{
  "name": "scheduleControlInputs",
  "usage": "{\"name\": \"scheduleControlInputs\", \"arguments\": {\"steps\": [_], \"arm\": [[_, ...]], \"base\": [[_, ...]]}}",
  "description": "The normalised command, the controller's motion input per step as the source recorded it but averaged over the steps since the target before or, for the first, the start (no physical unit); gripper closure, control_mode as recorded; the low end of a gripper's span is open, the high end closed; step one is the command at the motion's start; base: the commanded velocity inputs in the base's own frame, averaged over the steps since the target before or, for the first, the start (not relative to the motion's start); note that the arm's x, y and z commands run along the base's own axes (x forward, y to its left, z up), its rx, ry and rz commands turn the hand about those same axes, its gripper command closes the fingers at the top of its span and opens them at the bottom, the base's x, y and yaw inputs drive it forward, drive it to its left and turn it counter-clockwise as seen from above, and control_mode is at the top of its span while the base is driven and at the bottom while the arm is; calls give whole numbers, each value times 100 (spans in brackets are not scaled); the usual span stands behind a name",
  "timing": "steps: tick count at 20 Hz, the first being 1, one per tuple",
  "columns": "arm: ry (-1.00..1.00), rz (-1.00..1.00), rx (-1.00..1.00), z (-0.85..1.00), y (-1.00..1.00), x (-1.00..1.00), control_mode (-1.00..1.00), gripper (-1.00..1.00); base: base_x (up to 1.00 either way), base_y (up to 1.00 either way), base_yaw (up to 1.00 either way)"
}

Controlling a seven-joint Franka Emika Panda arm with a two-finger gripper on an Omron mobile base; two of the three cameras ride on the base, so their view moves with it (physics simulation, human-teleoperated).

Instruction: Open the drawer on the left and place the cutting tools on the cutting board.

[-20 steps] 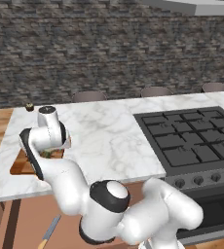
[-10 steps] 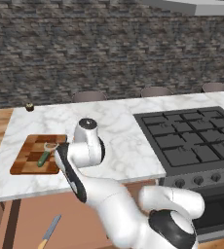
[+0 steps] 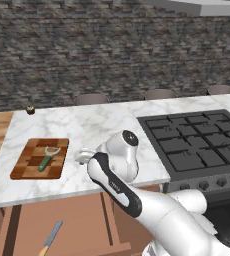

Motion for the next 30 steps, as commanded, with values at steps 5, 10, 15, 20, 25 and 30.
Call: {"name": "scheduleControlInputs", "arguments": {"steps": [5,10,15,20,25,30], "arm": [[3,0,16,94,49,-24,-100,-100],[30,0,5,49,43,-16,-100,-100],[8,0,0,-16,1,-3,-100,-100],[14,0,-2,-58,1,-42,-100,-100],[11,0,-1,-57,11,-59,-100,-100],[12,0,-1,-39,20,-48,-100,-100]], "base": [[0,0,0],[0,0,0],[0,0,0],[0,0,0],[0,0,0],[0,0,0]]}}
